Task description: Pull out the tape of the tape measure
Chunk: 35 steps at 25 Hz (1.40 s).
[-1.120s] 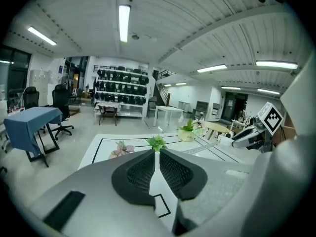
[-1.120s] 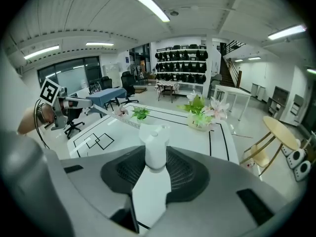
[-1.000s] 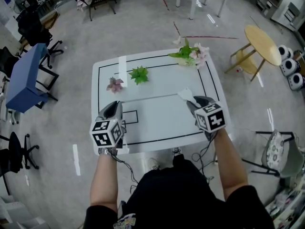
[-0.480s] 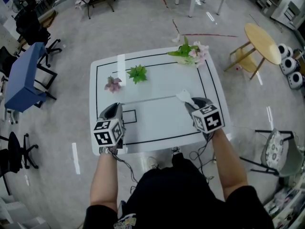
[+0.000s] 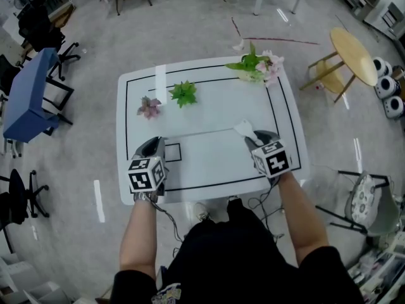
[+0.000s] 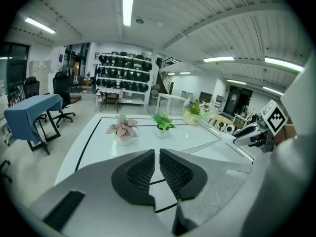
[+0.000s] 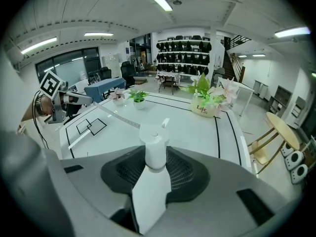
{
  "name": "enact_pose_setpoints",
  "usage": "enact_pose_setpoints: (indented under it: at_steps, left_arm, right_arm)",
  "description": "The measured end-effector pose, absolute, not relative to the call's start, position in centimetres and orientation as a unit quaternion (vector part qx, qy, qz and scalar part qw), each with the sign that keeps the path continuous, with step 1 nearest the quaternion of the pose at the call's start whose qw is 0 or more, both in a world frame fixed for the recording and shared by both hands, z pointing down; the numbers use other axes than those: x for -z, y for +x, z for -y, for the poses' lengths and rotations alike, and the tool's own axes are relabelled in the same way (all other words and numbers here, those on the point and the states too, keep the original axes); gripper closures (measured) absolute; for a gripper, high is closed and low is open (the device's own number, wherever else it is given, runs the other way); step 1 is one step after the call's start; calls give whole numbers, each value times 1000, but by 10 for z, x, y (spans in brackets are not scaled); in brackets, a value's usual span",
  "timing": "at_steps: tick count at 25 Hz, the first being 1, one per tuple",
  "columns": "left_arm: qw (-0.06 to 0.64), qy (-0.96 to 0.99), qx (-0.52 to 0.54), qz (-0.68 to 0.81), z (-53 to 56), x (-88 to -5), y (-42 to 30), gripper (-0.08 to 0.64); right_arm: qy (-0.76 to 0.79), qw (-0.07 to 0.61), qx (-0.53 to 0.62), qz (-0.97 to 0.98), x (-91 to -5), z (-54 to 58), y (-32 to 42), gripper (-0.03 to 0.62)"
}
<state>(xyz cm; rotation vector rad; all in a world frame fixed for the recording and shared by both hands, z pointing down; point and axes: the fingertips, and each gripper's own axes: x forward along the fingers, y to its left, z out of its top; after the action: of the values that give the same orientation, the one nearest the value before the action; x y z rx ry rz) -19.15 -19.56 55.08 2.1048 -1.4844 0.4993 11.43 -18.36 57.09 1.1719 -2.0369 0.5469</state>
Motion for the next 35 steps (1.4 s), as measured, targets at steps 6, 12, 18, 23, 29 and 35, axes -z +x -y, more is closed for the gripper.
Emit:
enact_pose_setpoints:
  at_steps: [6, 12, 18, 23, 29, 35]
  left_arm:
    - [273, 766, -199, 547, 208, -576, -196, 528]
    - [290, 758, -217, 543, 220, -603, -200, 528]
    - [301, 750, -233, 540, 228, -627, -202, 528]
    - [304, 748, -248, 536, 232, -642, -204, 528]
    - [300, 748, -254, 535, 234, -649, -205, 528]
    - [283, 751, -262, 536, 233, -648, -204, 526]
  right_arm:
    - [448, 367, -216, 786, -593, 198, 109, 465]
    - [440, 388, -220, 780, -618, 206, 104, 464]
    - [433, 406, -220, 774, -635, 214, 100, 465]
    - [434, 414, -217, 770, -645, 217, 98, 463]
    - [436, 422, -218, 765, -655, 215, 97, 465]
    - [441, 419, -220, 762, -657, 215, 98, 465]
